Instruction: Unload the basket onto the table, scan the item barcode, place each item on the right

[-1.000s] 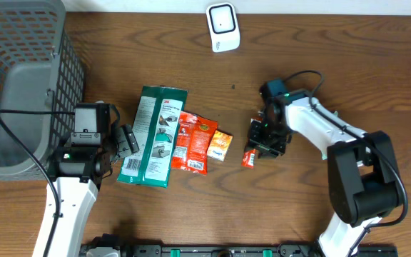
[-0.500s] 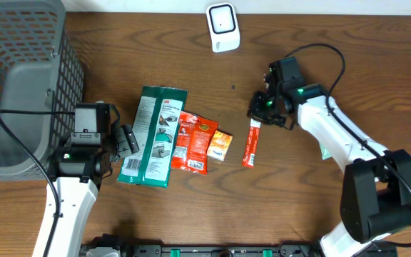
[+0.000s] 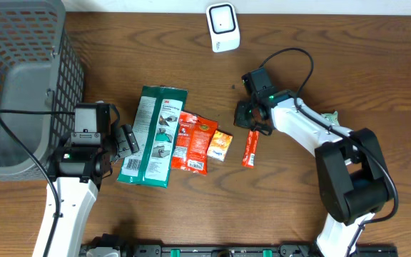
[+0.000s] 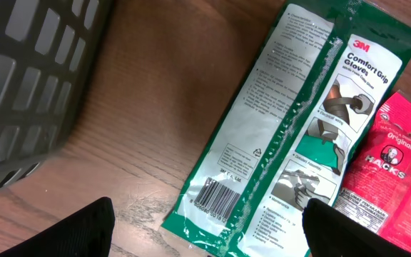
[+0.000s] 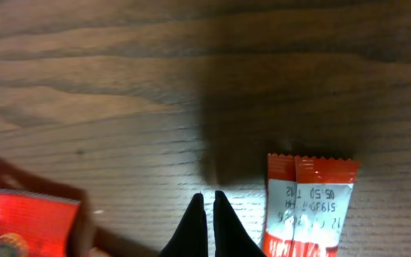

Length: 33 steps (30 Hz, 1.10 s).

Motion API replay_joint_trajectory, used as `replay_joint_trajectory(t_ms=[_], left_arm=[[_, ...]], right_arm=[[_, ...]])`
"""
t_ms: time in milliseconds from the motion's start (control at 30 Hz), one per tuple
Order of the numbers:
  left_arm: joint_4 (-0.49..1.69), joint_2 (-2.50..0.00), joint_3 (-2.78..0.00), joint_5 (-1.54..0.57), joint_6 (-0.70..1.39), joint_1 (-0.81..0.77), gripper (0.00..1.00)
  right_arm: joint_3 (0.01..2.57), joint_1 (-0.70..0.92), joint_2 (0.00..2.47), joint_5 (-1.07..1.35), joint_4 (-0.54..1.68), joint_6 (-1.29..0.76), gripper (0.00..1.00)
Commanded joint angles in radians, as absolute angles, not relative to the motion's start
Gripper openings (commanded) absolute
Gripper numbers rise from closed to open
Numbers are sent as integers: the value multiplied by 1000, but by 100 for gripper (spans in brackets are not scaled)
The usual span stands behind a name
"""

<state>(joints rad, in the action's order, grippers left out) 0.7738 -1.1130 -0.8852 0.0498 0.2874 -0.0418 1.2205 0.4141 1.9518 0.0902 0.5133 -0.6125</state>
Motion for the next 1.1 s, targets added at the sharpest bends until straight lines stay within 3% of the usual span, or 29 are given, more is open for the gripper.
replay_joint_trajectory(t_ms=[0,167,467,833,1067], left_arm=[[773,-1117,-900,44,289,-39,85],[773,-1117,-900,44,289,-39,85],[773,-1117,-900,44,289,-39,85],[773,-1117,-900,44,289,-39,85],[773,-1117,-900,44,289,-39,85]], right_arm=[[1229,421,1983,49,514,-583,4],[1229,420,1997,12,542,-480,9],[1229,418,1997,-235,750,-473,12],[1229,422,1997,-176,1031,-474,19],[1229,423,1997,-64,1073,-473,22]])
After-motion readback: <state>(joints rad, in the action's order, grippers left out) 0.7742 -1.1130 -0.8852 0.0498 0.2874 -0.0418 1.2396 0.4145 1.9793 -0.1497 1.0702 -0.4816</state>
